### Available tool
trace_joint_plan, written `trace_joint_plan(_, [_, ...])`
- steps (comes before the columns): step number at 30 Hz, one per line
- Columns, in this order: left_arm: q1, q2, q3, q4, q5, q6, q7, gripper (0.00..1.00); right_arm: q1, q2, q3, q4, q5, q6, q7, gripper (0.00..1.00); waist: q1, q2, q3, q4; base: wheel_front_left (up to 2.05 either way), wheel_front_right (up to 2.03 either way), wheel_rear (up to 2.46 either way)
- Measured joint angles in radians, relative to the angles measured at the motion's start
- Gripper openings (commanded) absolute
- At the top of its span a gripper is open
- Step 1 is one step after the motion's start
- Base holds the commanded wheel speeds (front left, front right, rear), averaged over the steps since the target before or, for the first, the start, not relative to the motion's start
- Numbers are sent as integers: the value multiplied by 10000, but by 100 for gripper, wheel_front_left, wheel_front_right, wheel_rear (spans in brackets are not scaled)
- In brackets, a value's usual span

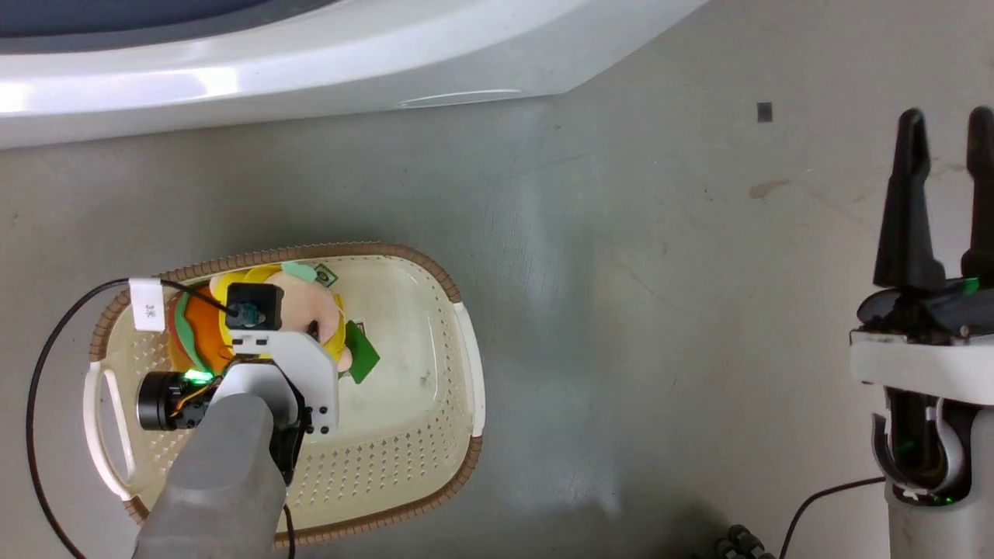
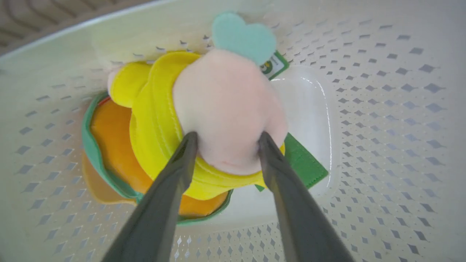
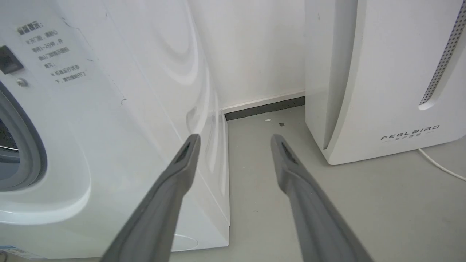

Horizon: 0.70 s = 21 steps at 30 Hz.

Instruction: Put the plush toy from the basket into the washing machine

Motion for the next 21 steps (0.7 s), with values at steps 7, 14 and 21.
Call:
trace_joint_plan(7, [-307,-50,-222,698,-257,-188,234,0,-174,0,-46,-23,165,0,-130,100,-1,0,40,20,0,0,0])
trace_joint_plan(14, [-318,-236,-458,1444,-554,-533,263,0,-174,0,-198,247,291,0,-274,100,-1,0,-372,72,0,0,0])
trace_joint_plan(21, [-82,-433,-798,2197,-825,-968,-153,0,186,0,-295,621,395,0,-435,100,-1,0,-1392,259,0,0,0])
